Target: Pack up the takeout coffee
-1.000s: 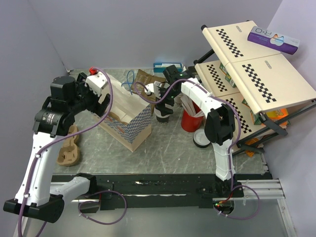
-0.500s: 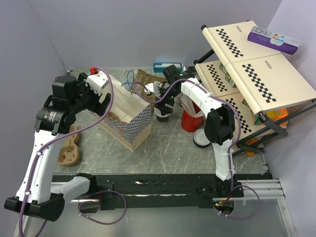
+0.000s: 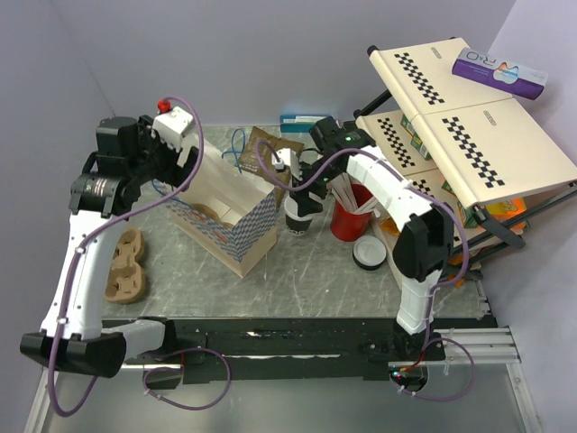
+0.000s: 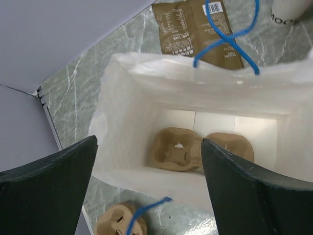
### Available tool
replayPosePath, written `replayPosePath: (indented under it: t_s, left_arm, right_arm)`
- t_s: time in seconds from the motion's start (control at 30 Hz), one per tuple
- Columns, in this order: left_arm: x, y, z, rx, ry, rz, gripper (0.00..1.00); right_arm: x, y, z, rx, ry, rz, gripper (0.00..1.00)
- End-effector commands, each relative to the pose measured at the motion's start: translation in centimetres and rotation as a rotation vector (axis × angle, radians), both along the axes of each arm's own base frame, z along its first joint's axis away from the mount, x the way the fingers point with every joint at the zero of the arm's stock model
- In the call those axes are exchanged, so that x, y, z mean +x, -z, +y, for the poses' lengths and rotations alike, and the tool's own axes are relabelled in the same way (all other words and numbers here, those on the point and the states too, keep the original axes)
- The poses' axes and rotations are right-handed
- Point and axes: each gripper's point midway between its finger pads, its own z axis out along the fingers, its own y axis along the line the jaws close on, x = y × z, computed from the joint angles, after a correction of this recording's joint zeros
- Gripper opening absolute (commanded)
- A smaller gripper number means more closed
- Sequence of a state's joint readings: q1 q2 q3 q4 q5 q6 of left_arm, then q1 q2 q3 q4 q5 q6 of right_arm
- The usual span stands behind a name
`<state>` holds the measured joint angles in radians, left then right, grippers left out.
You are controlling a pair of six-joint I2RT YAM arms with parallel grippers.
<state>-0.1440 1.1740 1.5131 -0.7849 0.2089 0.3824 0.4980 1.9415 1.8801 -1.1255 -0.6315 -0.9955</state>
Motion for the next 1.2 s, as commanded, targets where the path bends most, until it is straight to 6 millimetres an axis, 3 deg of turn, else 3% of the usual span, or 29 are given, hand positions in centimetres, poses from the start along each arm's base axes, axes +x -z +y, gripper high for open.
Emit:
replayPosePath:
  t_s: [0.0, 0.27, 0.33, 0.9, 1.17]
  left_arm:
    - [1.4, -3.6, -0.4, -0.084, -0.002, -0.078, 0.92]
    - [1.8, -3.5, -0.2, -0.117, 0.001, -0.069, 0.92]
    - [1.7, -2.8, -0.2, -0.118, -0.002, -0.057, 0.92]
    - [0.7, -1.9, 0.5, -0.109, -0.023, -0.058, 0.92]
    - [0.8, -1.9, 0.4, -0.111, -0.023, -0.045, 0.92]
  right_arm:
    - [-2.6, -3.5, 0.9, 0.092, -0.005, 0.013, 0.57]
    - [-5.7, -2.5, 1.1, 0.100, 0.013, 0.077, 0.58]
    - [-6.5, -1.3, 0.9, 0.066, 0.027, 0.087, 0.58]
    - [-10.0, 5.1, -0.3, -0.047, -0.028, -0.029, 0.57]
    - [-9.8, 6.6, -0.5, -0.059, -0.023, -0.078, 0.59]
